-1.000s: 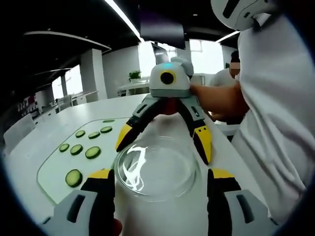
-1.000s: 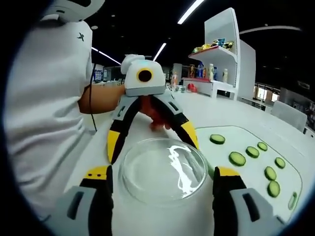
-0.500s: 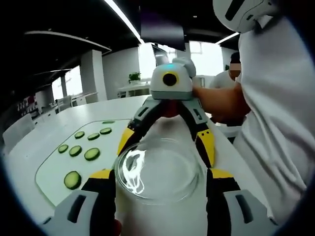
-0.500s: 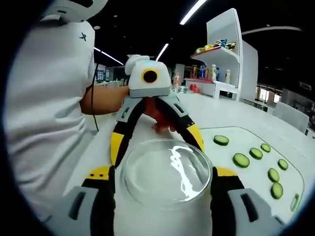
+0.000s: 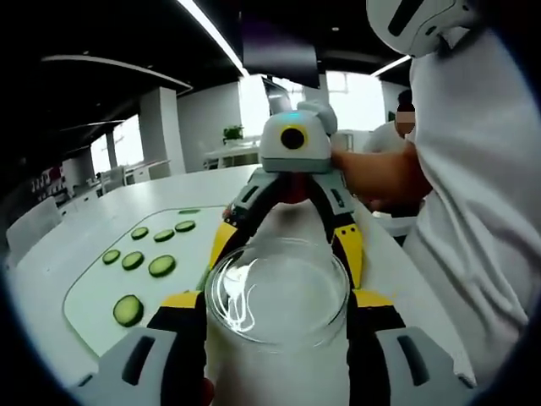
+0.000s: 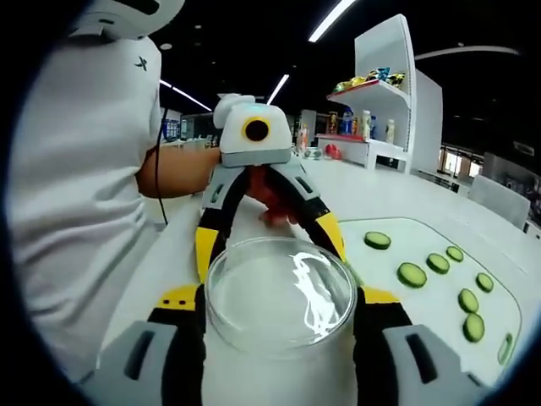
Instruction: Open the petri dish lid, add cucumber slices into the petri dish, and close the lid
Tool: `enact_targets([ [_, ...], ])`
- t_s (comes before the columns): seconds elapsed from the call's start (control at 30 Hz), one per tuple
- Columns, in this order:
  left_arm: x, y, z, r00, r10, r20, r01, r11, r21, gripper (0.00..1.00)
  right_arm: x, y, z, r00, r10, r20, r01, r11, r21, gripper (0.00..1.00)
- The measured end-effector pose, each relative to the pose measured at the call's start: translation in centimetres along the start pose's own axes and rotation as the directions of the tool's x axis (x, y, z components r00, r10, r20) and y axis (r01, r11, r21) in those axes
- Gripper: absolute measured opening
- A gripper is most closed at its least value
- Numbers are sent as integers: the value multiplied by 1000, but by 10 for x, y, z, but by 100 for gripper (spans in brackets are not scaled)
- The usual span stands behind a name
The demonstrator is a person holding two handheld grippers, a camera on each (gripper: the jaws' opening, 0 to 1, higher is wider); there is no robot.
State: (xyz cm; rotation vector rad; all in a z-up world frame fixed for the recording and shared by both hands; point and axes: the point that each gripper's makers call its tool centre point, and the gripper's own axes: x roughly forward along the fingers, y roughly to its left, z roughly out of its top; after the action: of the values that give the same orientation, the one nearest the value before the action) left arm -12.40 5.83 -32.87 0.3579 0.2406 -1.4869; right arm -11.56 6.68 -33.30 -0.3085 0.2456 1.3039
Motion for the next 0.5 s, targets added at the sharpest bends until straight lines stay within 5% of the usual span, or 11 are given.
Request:
enact_targets([
  [0.5, -1, 1, -1, 1000, -5, 14, 5, 1000, -2, 65, 1, -2, -3, 1000, 13, 2, -13, 999, 31, 69],
])
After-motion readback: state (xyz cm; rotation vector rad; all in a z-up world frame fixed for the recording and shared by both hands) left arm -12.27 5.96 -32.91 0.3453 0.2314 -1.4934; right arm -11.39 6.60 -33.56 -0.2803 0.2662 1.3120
